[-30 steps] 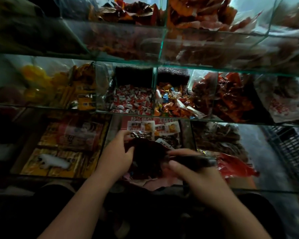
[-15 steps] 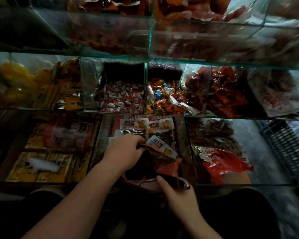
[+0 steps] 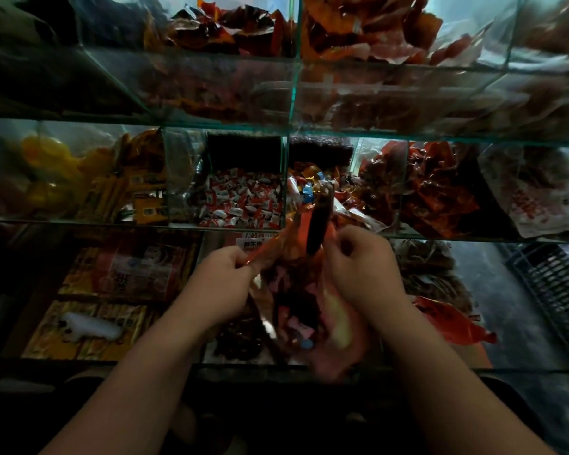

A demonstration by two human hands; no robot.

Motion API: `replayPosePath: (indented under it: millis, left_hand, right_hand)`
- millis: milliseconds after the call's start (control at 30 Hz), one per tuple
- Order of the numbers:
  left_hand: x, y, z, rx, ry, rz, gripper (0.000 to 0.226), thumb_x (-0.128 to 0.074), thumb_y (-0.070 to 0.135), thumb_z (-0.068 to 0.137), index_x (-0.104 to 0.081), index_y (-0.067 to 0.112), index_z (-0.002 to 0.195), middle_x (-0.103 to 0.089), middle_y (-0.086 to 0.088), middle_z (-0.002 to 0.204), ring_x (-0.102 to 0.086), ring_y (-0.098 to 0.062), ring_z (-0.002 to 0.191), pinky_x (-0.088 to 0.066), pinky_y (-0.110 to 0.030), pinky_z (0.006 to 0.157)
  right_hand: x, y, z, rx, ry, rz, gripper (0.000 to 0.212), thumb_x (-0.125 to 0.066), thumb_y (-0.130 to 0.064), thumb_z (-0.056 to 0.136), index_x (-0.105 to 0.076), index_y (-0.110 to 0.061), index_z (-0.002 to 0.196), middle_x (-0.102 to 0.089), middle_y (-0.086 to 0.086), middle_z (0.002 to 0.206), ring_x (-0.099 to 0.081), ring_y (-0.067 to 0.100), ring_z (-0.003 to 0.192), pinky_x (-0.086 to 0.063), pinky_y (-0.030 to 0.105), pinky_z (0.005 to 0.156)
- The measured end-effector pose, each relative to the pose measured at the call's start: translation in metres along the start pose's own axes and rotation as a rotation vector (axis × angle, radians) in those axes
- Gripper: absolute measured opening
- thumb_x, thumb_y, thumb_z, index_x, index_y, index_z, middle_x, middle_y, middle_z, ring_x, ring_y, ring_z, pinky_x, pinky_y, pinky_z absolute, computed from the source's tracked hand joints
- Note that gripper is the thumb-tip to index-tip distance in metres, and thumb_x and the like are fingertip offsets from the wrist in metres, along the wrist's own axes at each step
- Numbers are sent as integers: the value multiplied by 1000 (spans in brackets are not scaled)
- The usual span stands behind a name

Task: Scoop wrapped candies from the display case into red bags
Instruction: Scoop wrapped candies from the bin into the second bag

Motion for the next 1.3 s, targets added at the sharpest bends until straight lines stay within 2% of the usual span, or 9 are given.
replayPosePath:
  millis: [100, 333, 400, 467, 600, 800, 933, 1100, 1300]
  left_hand:
    - [-29, -14, -25, 134, -166, -567, 15, -56, 9, 102, -64, 2, 92, -76, -17, 79, -76, -34, 72, -60, -39, 55]
    - [-67, -118, -60, 400, -327, -69, 17, -60, 23, 98, -65, 7, 95, -74, -10, 68, -73, -35, 61, -60, -42, 49]
    - [-50, -124, -55, 348, -285, 112, 34, -66, 49, 74, -67, 21, 94, -74, 5, 67, -73, -25, 60, -60, -39, 52]
    - [-21, -108, -38, 186, -108, 247, 61, -62, 68, 54, -57, 45, 109, -71, 19, 85, -68, -6, 75, -56, -30, 65]
    - [12, -73, 6, -43, 104, 135, 71, -82, 42, 68, -41, 33, 125, -61, 13, 105, -65, -1, 100, -51, -19, 77]
    - [16, -44, 13, -188, 159, 344, 22, -78, 20, 87, -66, 30, 71, -66, 12, 74, -67, -9, 77, -40, -15, 55]
    - [10, -17, -32, -447, 252, 307, 23, -75, 22, 86, -64, 24, 66, -58, 11, 69, -59, -2, 73, -39, -12, 55]
    - [-16, -60, -32, -190, 167, 302, 16, -69, 24, 93, -67, 25, 77, -62, 7, 67, -58, -6, 58, -46, -23, 50]
    - [-28, -59, -28, -272, 87, 244, 14, -66, 24, 92, -67, 36, 85, -65, 18, 85, -63, 0, 79, -51, -24, 64]
  right_hand:
    - [1, -26, 18, 142, -23, -41, 24, -64, -23, 96, -64, -14, 73, -59, -2, 62, -56, 21, 58, -44, 36, 52]
    - [-57, 7, -24, 160, -370, -334, 25, -63, -44, 95, -70, -32, 116, -69, -13, 105, -60, 15, 107, -53, 33, 82]
    - [-43, 37, -35, 61, -344, -366, 56, -68, -57, 85, -60, -33, 135, -67, -10, 122, -55, 15, 119, -53, 36, 95]
    - [-31, 74, -49, -167, -355, -402, 66, -64, -70, 73, -58, -36, 130, -66, -11, 108, -62, 13, 101, -56, 33, 78]
    - [-47, 99, -76, -380, -412, -292, 18, -66, -43, 87, -69, -29, 76, -68, -12, 72, -66, 11, 70, -58, 31, 65]
    - [-31, 69, -38, -201, -239, -273, 24, -62, -28, 96, -76, -13, 83, -71, 1, 74, -66, 22, 71, -56, 37, 64]
    - [-9, 37, -11, -57, -166, -337, 21, -61, -36, 97, -79, -24, 94, -75, -3, 84, -68, 18, 74, -59, 36, 68]
    - [-28, 43, -28, -130, -366, -547, 40, -63, -56, 91, -63, -32, 124, -65, -6, 111, -62, 16, 102, -58, 38, 87]
    - [-82, 4, -70, 22, -470, -151, 42, -69, -44, 85, -63, -38, 126, -63, -18, 113, -61, 6, 107, -57, 34, 94]
Point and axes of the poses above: each hand's wrist, its own z-axis towards the middle knuckle, its own x-axis out of the back of the hand, y = z × x, the point moved 10 cm from there along z, towards the middle knuckle
